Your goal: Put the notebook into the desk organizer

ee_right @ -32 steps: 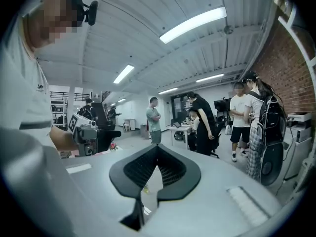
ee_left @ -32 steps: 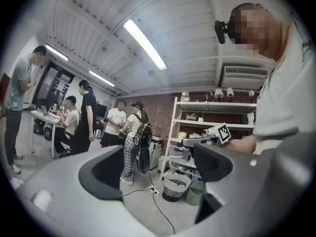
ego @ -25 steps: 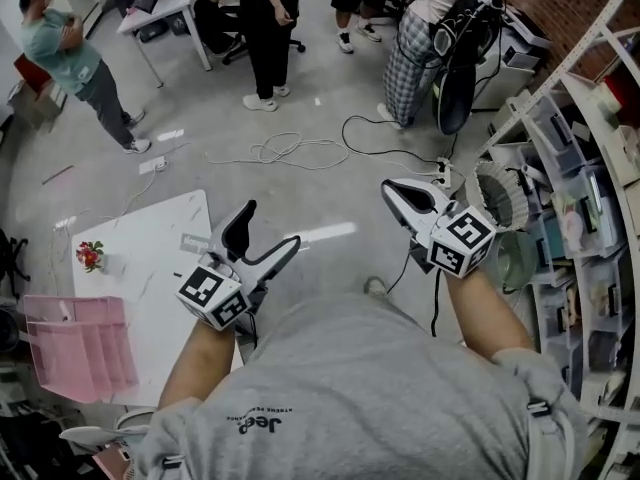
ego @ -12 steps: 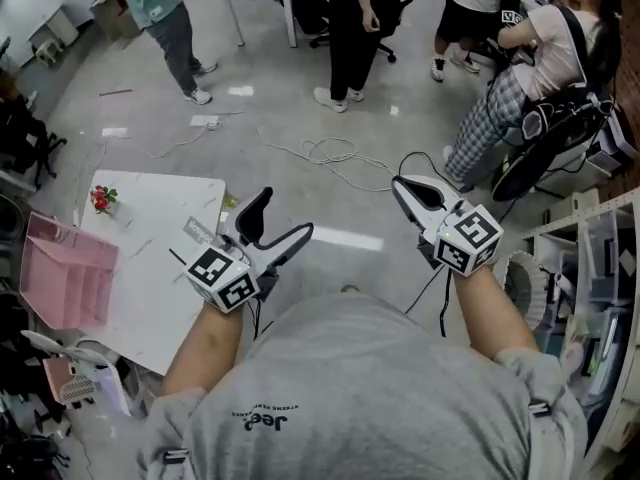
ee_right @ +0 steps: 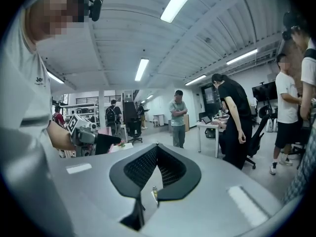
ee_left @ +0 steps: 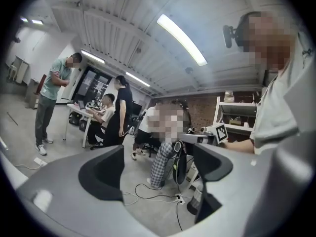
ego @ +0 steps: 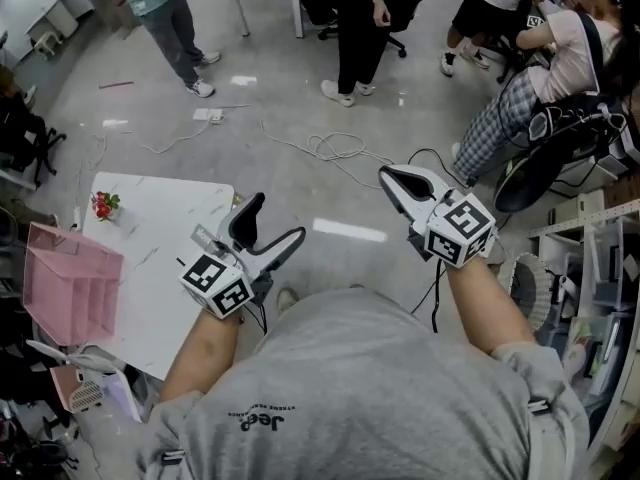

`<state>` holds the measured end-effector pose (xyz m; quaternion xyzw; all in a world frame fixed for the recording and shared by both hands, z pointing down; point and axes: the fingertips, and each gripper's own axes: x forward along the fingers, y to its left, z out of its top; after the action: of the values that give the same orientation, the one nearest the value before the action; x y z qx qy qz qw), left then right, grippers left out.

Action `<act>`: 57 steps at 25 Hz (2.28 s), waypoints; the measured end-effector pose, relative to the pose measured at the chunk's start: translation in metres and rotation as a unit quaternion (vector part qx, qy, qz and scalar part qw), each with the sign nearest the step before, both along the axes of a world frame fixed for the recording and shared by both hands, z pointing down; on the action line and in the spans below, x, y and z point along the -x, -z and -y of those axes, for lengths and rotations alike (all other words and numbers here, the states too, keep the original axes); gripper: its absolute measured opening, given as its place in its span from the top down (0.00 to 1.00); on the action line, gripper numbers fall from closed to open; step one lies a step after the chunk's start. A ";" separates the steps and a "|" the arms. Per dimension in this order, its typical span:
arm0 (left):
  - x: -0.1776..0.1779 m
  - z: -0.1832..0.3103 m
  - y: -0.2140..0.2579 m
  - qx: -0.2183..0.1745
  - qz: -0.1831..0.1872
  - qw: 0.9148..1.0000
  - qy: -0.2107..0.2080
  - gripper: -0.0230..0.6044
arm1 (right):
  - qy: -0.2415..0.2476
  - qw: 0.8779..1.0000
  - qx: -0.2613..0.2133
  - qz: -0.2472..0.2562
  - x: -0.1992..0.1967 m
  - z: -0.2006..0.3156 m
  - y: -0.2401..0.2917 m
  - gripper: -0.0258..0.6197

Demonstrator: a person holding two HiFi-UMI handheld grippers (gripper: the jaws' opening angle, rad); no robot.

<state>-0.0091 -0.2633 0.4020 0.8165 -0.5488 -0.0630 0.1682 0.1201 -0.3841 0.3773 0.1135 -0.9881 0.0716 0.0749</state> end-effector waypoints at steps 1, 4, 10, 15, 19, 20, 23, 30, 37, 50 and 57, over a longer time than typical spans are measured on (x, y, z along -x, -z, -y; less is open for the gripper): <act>0.003 0.000 -0.002 0.002 -0.003 1.000 -0.007 0.21 | -0.003 1.000 0.002 -0.003 0.003 -0.003 0.000 0.96; 0.010 0.001 -0.003 0.002 -0.027 0.999 -0.019 0.21 | -0.006 1.000 0.001 -0.016 0.007 -0.007 -0.001 0.96; 0.020 -0.013 -0.030 0.027 -0.096 0.995 -0.002 0.21 | 0.015 0.999 0.000 -0.031 0.022 -0.009 -0.002 0.96; 0.036 -0.050 -0.074 0.057 -0.144 0.985 0.069 0.21 | 0.081 0.996 0.004 -0.047 0.064 -0.016 -0.010 0.96; 0.058 -0.089 -0.117 0.085 -0.199 0.967 0.138 0.21 | 0.137 0.989 0.008 -0.060 0.104 -0.034 -0.021 0.96; 0.062 -0.101 -0.130 0.093 -0.212 0.960 0.155 0.21 | 0.150 0.987 0.009 -0.064 0.113 -0.040 -0.024 0.96; 0.074 -0.137 -0.175 0.120 -0.254 0.938 0.204 0.21 | 0.185 0.980 0.012 -0.076 0.141 -0.059 -0.035 0.96; 0.083 -0.185 -0.275 0.156 -0.403 0.863 0.260 0.21 | 0.239 0.965 0.019 -0.108 0.186 -0.105 -0.062 0.96; 0.128 -0.203 -0.321 0.105 -0.512 0.795 0.309 0.21 | 0.249 0.958 0.026 -0.139 0.199 -0.116 -0.083 0.96; 0.159 -0.182 -0.344 0.104 -0.527 0.775 0.332 0.47 | 0.236 0.957 0.031 -0.166 0.195 -0.117 -0.100 0.96; 0.170 -0.178 -0.329 0.074 -0.524 0.774 0.348 0.86 | 0.234 0.957 0.029 -0.170 0.187 -0.120 -0.100 0.96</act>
<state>-0.1790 -0.0850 0.7314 0.3959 -0.6255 -0.4942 0.4558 -0.0670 -0.2641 0.4775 -0.1124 -0.9572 0.0606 0.2597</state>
